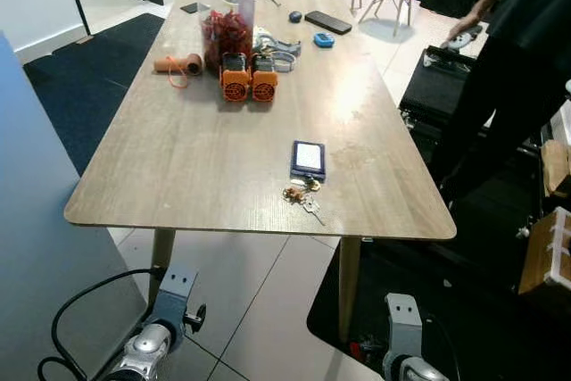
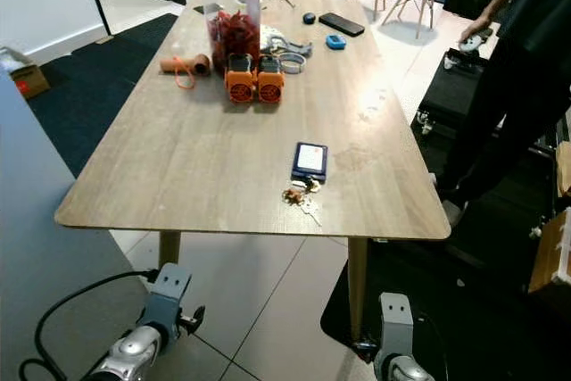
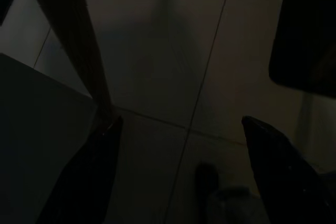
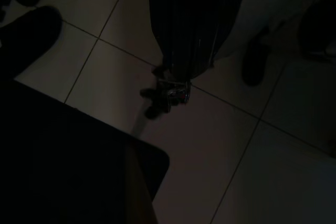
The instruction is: Hang keys on a hook
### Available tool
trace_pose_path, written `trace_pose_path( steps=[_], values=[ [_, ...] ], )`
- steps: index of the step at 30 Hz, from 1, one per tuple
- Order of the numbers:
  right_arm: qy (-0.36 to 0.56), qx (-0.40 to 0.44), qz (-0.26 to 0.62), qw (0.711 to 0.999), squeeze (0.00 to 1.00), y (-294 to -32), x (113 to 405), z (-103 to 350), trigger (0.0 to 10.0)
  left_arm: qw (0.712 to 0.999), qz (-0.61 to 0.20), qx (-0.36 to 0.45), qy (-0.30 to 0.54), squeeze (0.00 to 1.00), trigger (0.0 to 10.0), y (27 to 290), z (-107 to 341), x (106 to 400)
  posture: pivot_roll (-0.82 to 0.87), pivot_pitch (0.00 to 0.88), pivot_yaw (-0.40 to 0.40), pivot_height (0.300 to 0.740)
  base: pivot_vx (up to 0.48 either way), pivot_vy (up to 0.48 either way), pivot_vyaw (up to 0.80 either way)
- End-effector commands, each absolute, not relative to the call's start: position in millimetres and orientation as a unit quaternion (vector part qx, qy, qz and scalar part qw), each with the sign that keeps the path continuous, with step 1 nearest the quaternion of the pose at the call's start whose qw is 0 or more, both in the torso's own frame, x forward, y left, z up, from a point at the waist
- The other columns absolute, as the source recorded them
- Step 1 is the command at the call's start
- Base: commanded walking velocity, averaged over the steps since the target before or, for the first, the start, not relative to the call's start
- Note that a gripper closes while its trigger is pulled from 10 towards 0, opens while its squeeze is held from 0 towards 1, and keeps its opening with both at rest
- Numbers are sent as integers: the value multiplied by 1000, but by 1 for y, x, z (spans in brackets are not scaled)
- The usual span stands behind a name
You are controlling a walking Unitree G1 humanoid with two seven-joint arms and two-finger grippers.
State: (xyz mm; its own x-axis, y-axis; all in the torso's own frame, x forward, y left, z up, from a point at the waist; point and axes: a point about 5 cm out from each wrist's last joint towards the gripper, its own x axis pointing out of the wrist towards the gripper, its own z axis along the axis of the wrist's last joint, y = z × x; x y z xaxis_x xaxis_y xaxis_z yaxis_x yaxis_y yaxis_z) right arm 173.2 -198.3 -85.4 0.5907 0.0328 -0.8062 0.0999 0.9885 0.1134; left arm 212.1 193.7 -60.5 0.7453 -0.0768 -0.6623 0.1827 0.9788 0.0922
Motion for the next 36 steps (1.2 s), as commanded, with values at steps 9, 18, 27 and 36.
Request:
trace_pose_path(
  steps=[9, 18, 27, 36],
  values=[
    [465, 113, -67, 876, 0, -197, 151, -95, 10000, 934, -69, 42, 347, 0, 10000, 182, -60, 215, 89, 10, -57, 740, 0, 0, 0],
    [466, 125, -81, 872, 0, -197, 145, -97, 10000, 933, -74, 43, 350, 0, 10000, 184, -59, 218, 84, 4, -31, 740, 0, 213, 0],
    [466, 132, -86, 871, 0, -194, 144, -98, 10000, 934, -84, 52, 343, 0, 10000, 184, -56, 222, 86, 13, -17, 740, 0, 0, 0],
    [469, 131, -86, 869, 0, -193, 142, -99, 10000, 934, -88, 55, 342, 0, 10000, 184, -56, 222, 85, 20, -20, 740, 0, 0, 0]
  ],
)
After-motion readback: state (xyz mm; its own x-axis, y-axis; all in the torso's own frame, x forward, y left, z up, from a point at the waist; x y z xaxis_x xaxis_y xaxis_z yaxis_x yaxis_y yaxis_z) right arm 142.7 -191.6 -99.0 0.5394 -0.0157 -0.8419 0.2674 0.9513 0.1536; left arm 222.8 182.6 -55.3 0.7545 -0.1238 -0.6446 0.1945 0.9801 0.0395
